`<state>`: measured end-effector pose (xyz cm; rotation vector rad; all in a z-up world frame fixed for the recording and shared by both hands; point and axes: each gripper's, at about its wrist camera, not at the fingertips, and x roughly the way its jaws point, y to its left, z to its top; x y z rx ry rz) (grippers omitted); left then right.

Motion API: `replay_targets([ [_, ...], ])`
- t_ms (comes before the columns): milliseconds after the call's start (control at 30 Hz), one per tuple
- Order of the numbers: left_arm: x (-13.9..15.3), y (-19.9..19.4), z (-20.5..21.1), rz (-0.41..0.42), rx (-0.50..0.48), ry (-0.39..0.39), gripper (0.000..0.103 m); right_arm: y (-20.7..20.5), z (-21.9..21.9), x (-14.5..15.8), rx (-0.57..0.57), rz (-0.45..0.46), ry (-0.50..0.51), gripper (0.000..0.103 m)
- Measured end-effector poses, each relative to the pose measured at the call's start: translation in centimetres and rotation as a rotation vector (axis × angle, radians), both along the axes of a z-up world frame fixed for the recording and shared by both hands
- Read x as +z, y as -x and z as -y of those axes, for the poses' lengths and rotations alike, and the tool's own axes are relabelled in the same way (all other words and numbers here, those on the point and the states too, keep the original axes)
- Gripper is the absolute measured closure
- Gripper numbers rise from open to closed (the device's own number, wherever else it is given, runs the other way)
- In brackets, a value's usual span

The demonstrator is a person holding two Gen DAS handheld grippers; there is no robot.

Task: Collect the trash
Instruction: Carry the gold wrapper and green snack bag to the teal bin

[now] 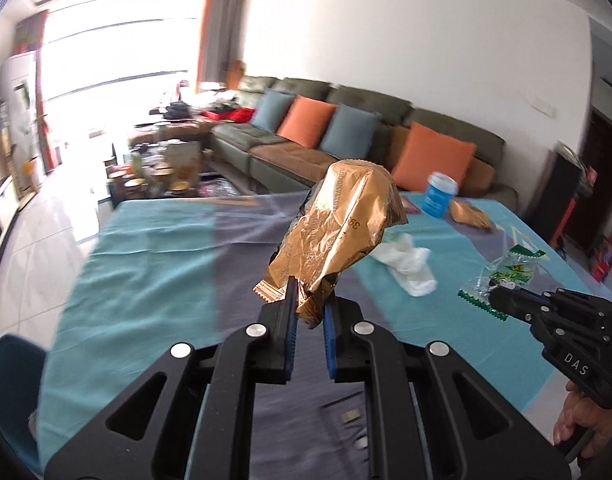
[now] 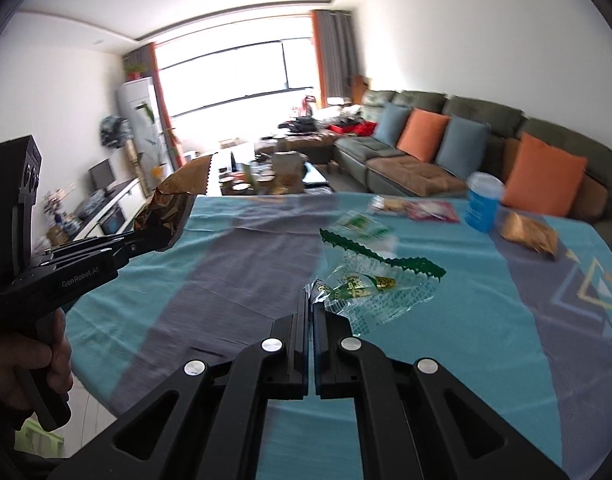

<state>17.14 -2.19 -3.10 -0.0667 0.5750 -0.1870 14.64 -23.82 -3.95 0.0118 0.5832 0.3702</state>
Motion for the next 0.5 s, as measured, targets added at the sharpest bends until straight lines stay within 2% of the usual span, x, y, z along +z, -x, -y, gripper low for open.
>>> replay_targets([
  [500, 1.7, 9.1, -16.1, 0.056, 0.364, 0.024, 0.091, 0.8, -14.7, 3.1, 0.355, 0.08, 0.034, 0.102],
])
